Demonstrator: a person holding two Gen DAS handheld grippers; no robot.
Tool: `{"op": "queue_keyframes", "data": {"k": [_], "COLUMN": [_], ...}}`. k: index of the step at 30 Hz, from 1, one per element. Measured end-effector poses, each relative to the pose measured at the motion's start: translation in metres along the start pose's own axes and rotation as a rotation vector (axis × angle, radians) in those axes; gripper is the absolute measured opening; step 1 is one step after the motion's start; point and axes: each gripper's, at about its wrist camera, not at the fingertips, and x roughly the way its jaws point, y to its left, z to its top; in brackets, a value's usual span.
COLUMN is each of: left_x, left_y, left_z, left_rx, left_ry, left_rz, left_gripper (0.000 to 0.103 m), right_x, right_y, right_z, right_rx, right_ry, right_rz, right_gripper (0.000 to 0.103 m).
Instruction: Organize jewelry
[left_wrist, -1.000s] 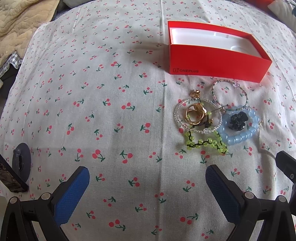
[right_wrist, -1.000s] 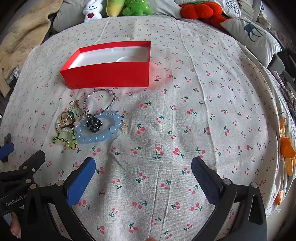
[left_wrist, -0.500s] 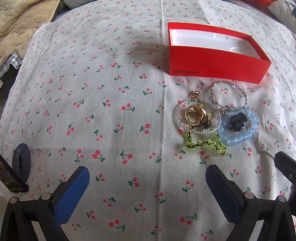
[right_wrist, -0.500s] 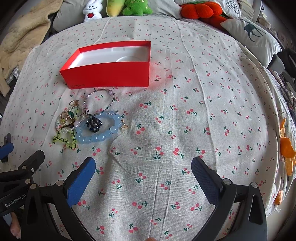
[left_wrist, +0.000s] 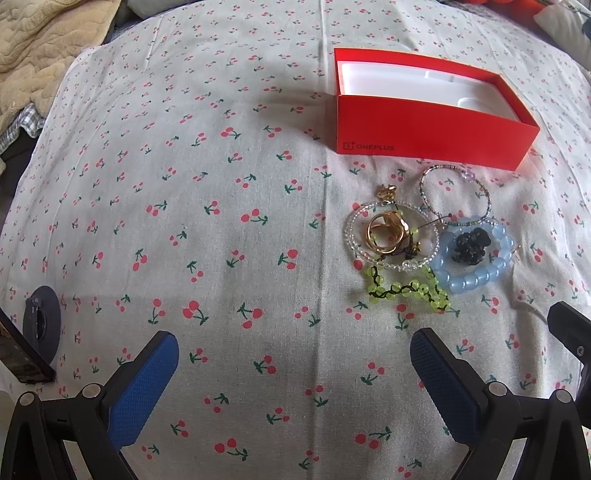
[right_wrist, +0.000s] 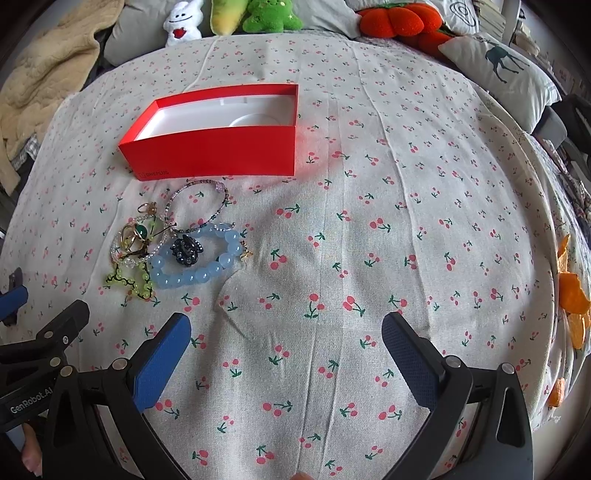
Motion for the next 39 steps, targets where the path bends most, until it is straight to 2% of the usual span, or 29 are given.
{"op": "queue_keyframes", "data": {"k": [18,22,30,36,39], "left_x": [-0.005,-0.007,-0.016,-0.027,-0.022], "left_y": [0.006,0.009,0.019,0.014,0.013], "left_z": [0.002,0.006,0.029,0.052,0.057], "left_rx": [-0.013,0.025,0.025,0.086,0.101], "left_ry": [-0.025,-0.021,0.010,-0.027,-0.038], "left_rz": [-0.025,-0.022,-0.163,-0.154,-0.177], "left_gripper": [0.103,0.103,0.103,0.103,0.103], "right_x": [-0.007,-0.010,-0.022,-0.022,-0.015], "right_y": [0.001,-0.005,-0.023,-0.016,-0.012], "right_z": [0.005,0.008,0.031,0.054,0.062], "right_rx": [-0.010,0.014,0.083,0.041,0.027], "right_ry": [-0.027,-0.033,-0.042,-0.018,-0.016], "right_rz": [-0.016,-0.026,-0.022,0.006,0.039], "right_gripper": [0.103,0.103,0.103,0.103,0.103]}}
